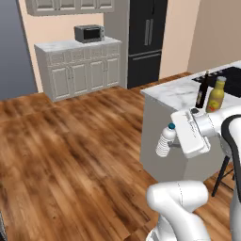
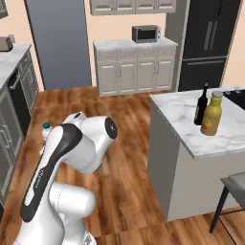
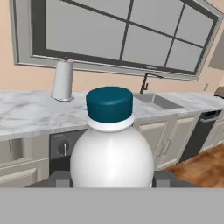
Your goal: Place the drinks on the dining counter in a tight cluster.
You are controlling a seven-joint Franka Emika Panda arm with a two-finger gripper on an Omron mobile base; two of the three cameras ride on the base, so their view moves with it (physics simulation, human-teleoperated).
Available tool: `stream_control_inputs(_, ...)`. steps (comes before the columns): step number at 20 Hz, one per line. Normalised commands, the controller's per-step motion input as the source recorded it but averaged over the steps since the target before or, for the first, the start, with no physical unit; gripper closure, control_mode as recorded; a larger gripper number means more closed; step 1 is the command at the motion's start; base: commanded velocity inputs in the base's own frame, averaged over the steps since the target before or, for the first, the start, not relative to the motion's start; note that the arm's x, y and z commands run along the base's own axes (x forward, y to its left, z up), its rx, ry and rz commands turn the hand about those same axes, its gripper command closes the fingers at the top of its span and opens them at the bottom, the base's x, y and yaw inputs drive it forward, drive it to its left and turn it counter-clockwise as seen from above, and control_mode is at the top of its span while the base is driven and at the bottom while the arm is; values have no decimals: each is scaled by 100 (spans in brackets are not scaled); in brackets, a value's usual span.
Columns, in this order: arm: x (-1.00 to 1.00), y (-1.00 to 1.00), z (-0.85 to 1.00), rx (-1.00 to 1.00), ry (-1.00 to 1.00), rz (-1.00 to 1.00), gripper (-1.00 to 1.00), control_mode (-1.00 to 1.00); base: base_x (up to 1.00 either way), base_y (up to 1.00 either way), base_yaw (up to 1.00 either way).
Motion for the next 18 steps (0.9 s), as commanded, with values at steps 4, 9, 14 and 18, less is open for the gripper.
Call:
stream_control_inputs(4,0,0,0,0,0,0,100,100,25,25,-92)
stream_control_inputs(9,0,0,0,0,0,0,100,100,94,89,-56)
stream_control_inputs(14,0,0,0,0,0,0,100,100,99,98,-54)
stream_control_inputs(18,0,0,0,0,0,0,100,100,83,73,-75)
